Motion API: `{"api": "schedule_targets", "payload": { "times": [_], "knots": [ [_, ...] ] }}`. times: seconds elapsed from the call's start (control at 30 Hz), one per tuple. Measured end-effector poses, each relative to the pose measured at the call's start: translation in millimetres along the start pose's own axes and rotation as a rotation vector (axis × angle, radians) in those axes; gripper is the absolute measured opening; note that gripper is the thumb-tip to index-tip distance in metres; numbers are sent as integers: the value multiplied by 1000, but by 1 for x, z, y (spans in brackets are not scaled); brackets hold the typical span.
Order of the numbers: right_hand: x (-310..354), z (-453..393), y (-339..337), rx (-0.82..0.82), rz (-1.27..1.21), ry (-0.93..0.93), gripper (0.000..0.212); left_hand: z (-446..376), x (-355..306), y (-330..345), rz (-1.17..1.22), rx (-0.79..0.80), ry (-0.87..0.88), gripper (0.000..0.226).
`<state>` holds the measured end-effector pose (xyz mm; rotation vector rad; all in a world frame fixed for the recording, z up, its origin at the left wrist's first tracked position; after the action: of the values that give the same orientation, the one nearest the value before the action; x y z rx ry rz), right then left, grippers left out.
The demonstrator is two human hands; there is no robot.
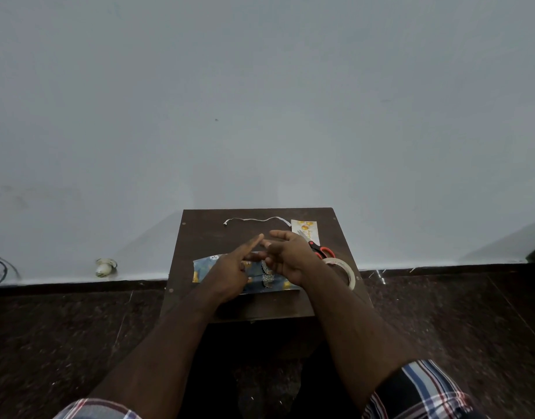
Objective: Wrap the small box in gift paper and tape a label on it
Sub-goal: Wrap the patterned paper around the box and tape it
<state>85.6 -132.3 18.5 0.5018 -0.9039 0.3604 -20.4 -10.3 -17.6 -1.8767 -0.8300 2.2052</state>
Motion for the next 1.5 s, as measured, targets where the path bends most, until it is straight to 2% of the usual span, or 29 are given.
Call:
{"api": "schedule_targets", "payload": {
  "times": [0.27,0.5,0.67,0.87,0.97,1.5],
  "knots": [
    [-3,-2,0,-18,-19,7,38,2,-4,-1,80,4,-33,90],
    [-1,6,-1,-35,-23,-19,36,2,-6,-2,54,-2,-53,87],
    [-2,21,-11,-172,81,-107,26,0,3,-1,37,9,-55,85],
    [-29,50,-34,-301,74,-106,17,-2,1,3,-364,22,59,61],
    [-45,58,-37,-293,53,-81,16,-2,0,5,-454,18,42,59],
    [-54,57,-21,-228,2,-20,17,-8,-5,6,-435,43,36,55]
  ]
}}
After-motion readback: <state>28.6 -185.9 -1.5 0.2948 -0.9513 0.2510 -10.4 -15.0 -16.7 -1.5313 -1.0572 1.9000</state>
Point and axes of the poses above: each hand's wrist, its own z-axis away from the middle knuckle, its own y-axis out of the palm, x = y × z, the point moved 2 cm from there along -z, towards the middle knuckle, and after that the axes turned 1 degree about y, right-handed, at the moved point
